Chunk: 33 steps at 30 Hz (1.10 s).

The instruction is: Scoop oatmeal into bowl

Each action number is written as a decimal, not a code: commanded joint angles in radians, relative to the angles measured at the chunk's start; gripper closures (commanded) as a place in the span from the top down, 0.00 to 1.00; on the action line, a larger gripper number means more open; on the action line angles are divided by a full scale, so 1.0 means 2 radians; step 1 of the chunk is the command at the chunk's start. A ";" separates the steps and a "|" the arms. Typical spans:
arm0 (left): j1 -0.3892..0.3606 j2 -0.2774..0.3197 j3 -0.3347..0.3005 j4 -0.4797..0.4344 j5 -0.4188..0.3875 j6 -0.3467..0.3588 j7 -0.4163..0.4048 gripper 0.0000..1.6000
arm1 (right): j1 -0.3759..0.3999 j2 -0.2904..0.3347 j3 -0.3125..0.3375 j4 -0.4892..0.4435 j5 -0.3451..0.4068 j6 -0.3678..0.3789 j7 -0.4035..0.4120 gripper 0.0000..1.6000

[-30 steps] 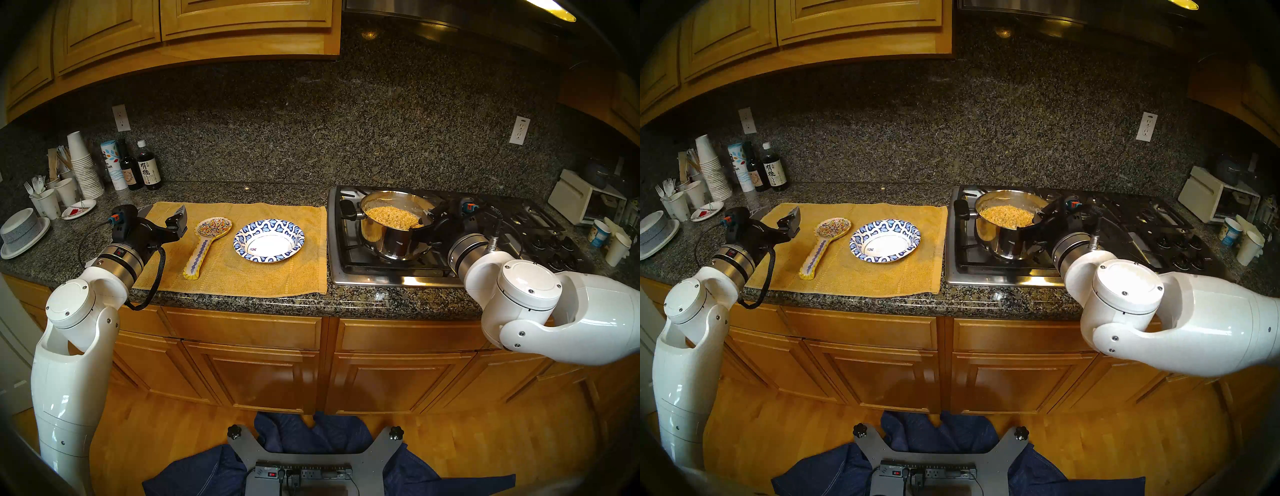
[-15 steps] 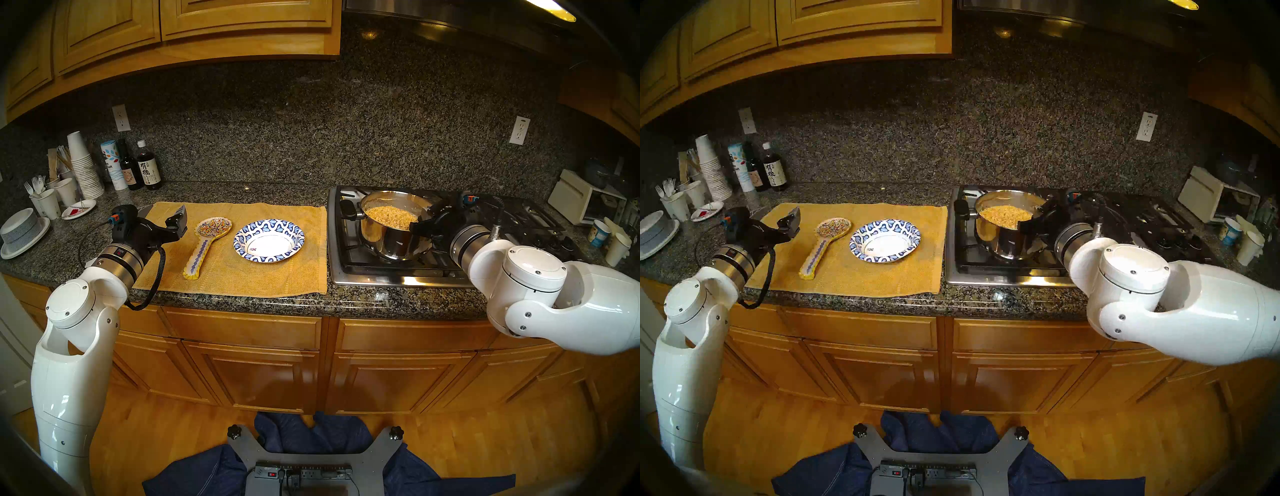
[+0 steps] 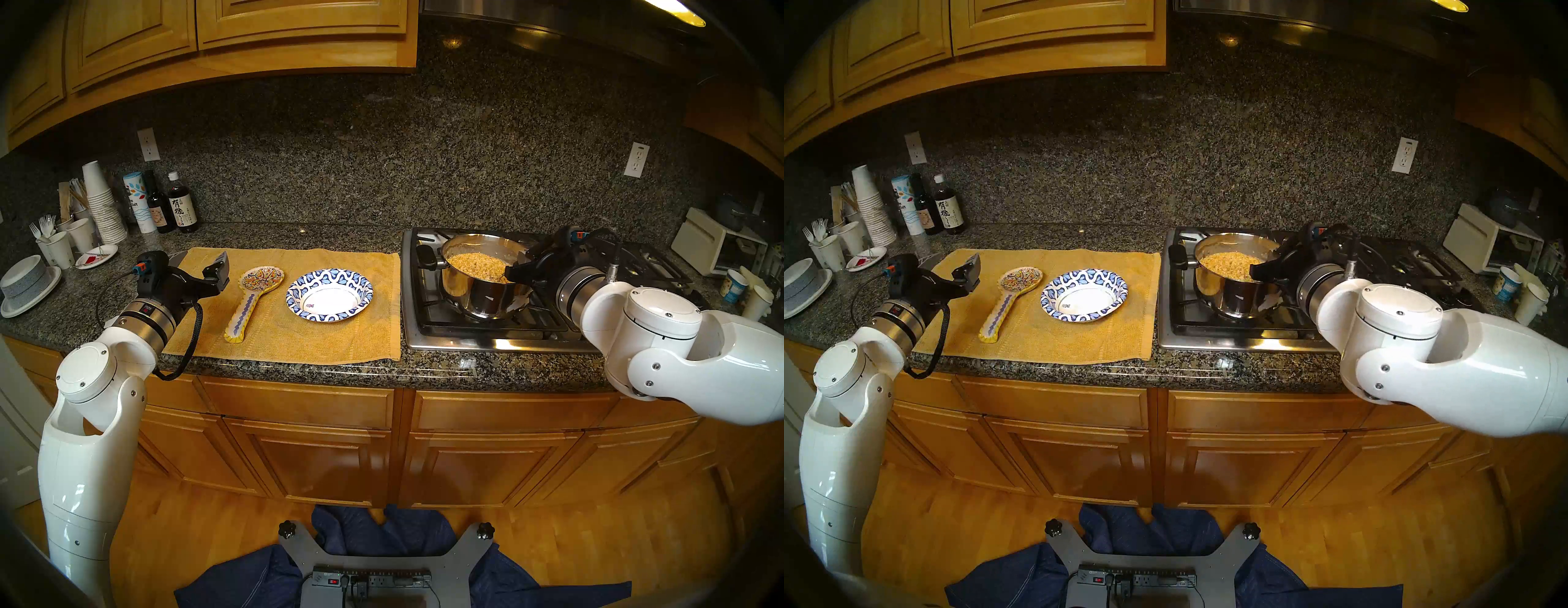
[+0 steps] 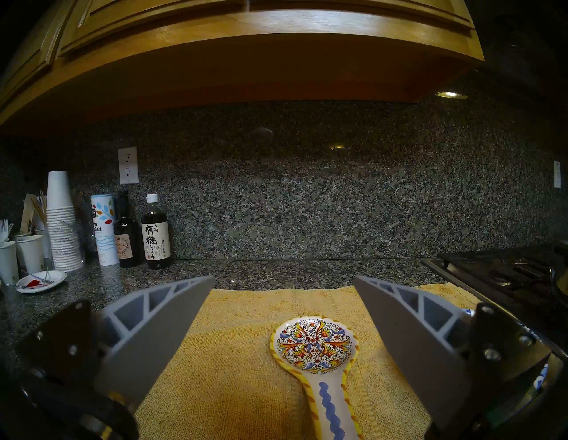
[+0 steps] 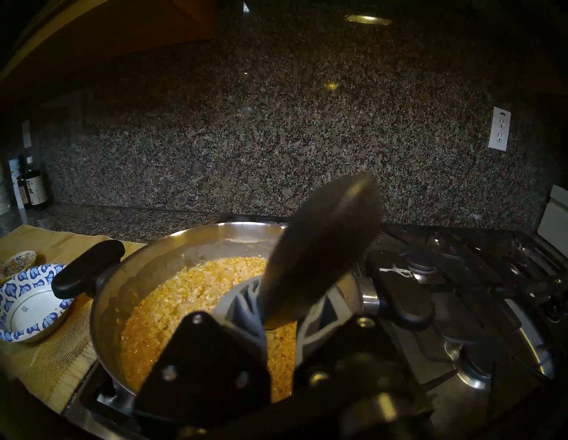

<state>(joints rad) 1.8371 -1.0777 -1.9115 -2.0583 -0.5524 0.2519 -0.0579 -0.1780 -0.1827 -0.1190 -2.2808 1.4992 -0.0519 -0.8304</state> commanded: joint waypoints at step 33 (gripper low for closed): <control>-0.010 0.002 -0.005 -0.013 -0.001 -0.006 0.000 1.00 | 0.039 -0.006 0.044 0.020 0.081 0.016 0.029 0.00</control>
<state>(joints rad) 1.8372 -1.0776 -1.9114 -2.0583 -0.5526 0.2520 -0.0577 -0.1345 -0.1979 -0.0663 -2.2580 1.6414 -0.0138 -0.7771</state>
